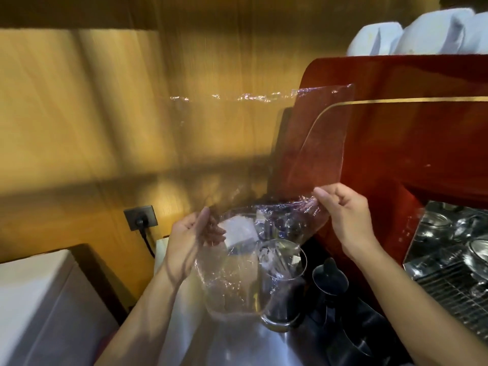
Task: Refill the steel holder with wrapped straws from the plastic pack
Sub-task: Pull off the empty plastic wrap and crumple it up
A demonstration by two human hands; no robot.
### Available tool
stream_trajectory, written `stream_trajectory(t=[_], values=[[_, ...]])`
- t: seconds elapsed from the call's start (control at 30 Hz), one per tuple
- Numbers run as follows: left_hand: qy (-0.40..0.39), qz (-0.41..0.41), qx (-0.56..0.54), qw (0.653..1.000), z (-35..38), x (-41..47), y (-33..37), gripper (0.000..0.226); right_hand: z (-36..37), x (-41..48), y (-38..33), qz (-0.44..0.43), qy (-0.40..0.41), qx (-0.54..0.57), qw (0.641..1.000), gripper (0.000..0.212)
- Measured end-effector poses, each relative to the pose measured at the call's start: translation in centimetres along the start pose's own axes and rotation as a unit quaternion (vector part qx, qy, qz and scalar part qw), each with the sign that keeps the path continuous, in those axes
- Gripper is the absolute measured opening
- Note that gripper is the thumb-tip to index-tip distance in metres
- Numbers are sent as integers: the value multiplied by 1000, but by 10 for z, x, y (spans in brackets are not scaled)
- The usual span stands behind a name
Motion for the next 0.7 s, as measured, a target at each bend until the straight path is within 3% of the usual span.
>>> stream_trajectory(t=[0.1,0.2,0.33,0.47,0.57,0.7], values=[[43,64,88,993,-16,-5,28,57,2,8,-7,8,-1,6,1000,17],[47,93,126,987,-24,-11,45,51,12,8,-9,15,-24,53,998,14],[52,45,65,996,-41,-17,40,19,24,0,4,39,-49,47,997,9],[128,35,74,988,-79,-33,32,16,33,-10,23,70,-53,4,996,15],[173,23,68,982,-95,-44,22,16,52,-23,38,144,-94,27,985,36],[245,11,49,968,-118,-57,10,17,88,-64,60,263,-227,48,936,74]])
Point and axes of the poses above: each hand's wrist, its own x-axis towards the middle knuckle, its own z-axis out of the palm, y = z × x, the point moved 9 cm from there along x, towards the middle knuckle, and after that the axes turned 4 degrees about -z, right-handed, at the moved point
